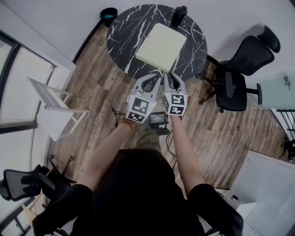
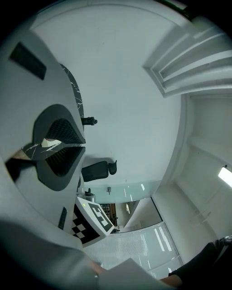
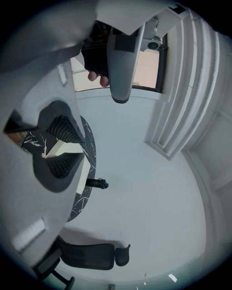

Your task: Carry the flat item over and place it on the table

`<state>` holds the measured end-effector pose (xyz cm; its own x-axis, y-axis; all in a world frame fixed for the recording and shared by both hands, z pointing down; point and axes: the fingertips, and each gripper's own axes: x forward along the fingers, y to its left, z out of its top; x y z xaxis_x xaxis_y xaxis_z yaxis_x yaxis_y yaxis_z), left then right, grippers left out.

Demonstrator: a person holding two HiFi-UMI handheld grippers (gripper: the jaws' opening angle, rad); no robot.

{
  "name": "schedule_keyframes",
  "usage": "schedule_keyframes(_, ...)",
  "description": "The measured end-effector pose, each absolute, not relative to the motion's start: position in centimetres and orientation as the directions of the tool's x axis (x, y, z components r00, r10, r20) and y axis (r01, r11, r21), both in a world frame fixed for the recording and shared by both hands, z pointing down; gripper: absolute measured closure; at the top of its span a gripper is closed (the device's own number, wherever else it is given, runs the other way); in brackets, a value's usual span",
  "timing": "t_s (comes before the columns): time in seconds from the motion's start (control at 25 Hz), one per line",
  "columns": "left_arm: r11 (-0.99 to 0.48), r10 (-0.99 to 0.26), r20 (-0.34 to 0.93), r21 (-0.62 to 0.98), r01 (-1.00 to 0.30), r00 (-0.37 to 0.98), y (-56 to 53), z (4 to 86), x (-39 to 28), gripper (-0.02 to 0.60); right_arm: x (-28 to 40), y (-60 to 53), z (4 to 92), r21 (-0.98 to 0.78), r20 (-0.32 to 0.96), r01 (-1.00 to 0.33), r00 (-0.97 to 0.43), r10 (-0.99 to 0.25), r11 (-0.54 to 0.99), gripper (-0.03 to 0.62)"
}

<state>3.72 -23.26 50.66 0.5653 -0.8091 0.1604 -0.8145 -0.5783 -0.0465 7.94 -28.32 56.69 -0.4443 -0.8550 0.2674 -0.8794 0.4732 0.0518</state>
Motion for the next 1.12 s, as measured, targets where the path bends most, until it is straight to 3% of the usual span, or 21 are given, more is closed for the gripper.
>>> schedule_keyframes(0.64,-0.572,-0.816,0.135,-0.047,-0.819,0.562,-18.9,49.1,1.6,0.566,6.5,-24.1,53.8,0.081,0.232,-0.885,-0.431,-0.872,0.459,0.533)
schedule_keyframes(0.8,-0.573,-0.816,0.131,-0.052,-0.818,0.563,-17.6,48.5,1.5,0.566,6.5,-22.8,52.3,0.104,0.209,-0.889,-0.42,-0.883,0.447,0.574)
schedule_keyframes(1.12,-0.586,-0.808,0.112,-0.059,-0.808,0.578,-14.6,46.8,1.9,0.566,6.8,-19.8,50.6,0.111,0.196,-0.89,-0.417,-0.888,0.442,0.574)
